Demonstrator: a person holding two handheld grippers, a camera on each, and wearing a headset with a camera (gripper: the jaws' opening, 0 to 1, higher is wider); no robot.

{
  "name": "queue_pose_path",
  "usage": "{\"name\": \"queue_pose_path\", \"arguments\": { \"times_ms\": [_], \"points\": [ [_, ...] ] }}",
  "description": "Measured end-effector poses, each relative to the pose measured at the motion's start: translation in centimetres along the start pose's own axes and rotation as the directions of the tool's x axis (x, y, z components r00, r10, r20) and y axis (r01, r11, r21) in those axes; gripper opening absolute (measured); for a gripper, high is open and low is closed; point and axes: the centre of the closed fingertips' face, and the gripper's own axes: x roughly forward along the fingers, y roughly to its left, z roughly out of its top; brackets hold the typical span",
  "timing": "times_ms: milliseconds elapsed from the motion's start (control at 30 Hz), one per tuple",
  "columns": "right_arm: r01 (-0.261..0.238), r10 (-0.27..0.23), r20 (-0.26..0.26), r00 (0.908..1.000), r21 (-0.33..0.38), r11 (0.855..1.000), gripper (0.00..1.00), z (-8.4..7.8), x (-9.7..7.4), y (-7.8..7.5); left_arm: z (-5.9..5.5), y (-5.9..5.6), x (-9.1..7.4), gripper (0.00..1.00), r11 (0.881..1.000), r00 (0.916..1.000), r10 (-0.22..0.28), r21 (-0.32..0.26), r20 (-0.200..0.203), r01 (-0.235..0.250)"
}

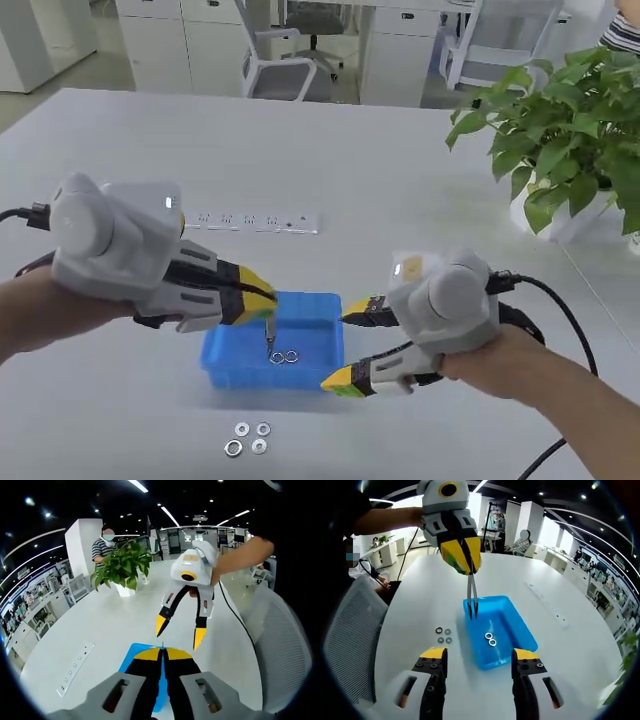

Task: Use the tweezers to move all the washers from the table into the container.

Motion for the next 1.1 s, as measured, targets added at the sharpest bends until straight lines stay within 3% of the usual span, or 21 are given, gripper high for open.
{"name": "queue_pose_path", "arguments": {
  "times_ms": [367, 1100],
  "points": [
    [0.028, -0.028, 0.008, 0.9996, 0.052, 0.998, 0.65, -0.6, -0.8, 1.4, 0.1, -1.2, -0.4, 0.06, 1.0, 0.9998, -0.019, -0.004, 0.005, 0.019],
    [0.069, -0.077, 0.049, 0.9958, 0.155, 0.986, 0.87, -1.3, -1.3, 3.0, -1.8, -4.3, 0.3, 0.06, 0.997, 0.9977, -0.068, -0.019, 0.008, 0.068]
  ]
}}
